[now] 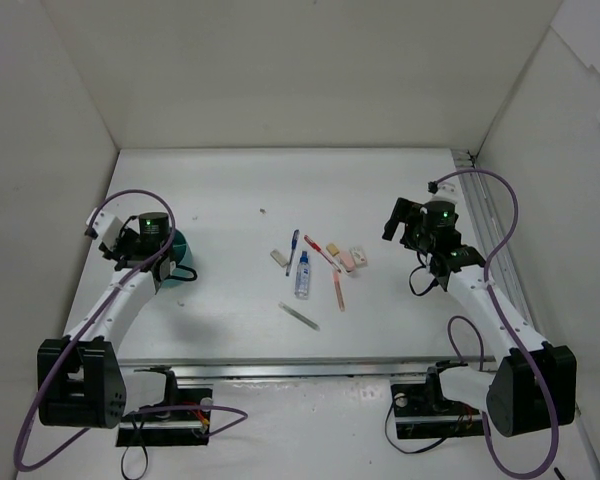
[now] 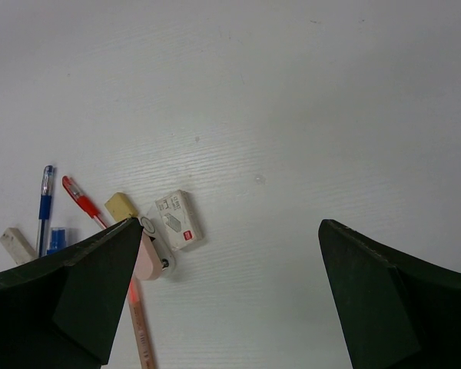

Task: Sort the stationery into containers
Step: Place the pen in the storage box.

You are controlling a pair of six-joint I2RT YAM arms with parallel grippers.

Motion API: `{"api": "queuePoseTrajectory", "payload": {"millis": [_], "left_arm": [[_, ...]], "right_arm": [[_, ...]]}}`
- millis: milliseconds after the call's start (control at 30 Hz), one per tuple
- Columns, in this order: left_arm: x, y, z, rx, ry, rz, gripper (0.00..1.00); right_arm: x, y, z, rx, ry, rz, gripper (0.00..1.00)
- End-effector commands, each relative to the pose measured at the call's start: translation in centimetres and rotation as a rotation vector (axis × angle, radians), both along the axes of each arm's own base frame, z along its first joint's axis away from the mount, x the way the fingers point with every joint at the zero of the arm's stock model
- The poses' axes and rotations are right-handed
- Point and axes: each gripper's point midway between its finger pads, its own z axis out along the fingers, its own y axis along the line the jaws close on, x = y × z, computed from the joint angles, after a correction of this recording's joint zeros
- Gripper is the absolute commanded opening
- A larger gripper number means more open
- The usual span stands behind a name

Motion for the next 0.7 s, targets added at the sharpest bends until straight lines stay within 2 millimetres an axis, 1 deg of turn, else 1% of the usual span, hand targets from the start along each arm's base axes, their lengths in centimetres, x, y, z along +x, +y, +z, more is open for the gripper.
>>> {"api": "queuePoseTrajectory", "payload": {"millis": [0, 133, 200, 300, 333, 433, 500, 600, 633, 667], "left_arm": [[1.0, 0.1, 1.5, -0.027, -0.104, 0.019, 0.04], [0.7, -0.7, 0.4, -0.041, -0.106, 0.024, 0.07], [0.5, -0.6, 0.1, -0.044, -0.100, 0.036, 0.07], [0.5, -0.9, 0.0, -0.051, -0.090, 0.044, 0.08], [0.5, -0.9, -0.1, -0.052, -0.086, 0.046, 0.10], [0.2, -1.0, -0.4, -0.053, -0.075, 0.053, 0.13], [-0.3, -1.1, -0.4, -0.045, -0.076, 0.064, 0.13], [-0.5, -1.0, -0.3, -0.038, -0.062, 0.065, 0.25], [-0.4, -1.4, -0.2, -0.036, -0.061, 0.054, 0.32], [-0.4, -1.7, -0.1, -0.034, -0.063, 0.043, 0.35]], "right_arm": [[1.1, -0.6, 1.3, -0.023, -0.060, -0.024, 0.98], [1.0, -0.4, 1.2, -0.020, -0.058, -0.019, 0.98], [1.0, -0.4, 1.3, -0.020, -0.061, -0.018, 0.98], [0.9, -0.5, 1.4, -0.017, -0.065, -0.021, 0.98], [0.9, -0.4, 1.4, -0.017, -0.067, -0.016, 0.98], [0.8, -0.4, 1.5, -0.013, -0.070, -0.018, 0.98], [0.7, -0.5, 1.5, -0.016, -0.072, -0.020, 0.98], [0.7, -0.5, 1.6, -0.012, -0.076, -0.018, 0.98], [0.6, -0.3, 1.5, -0.011, -0.073, -0.014, 0.98], [0.6, -0.3, 1.5, -0.008, -0.074, -0.012, 0.98]]}}
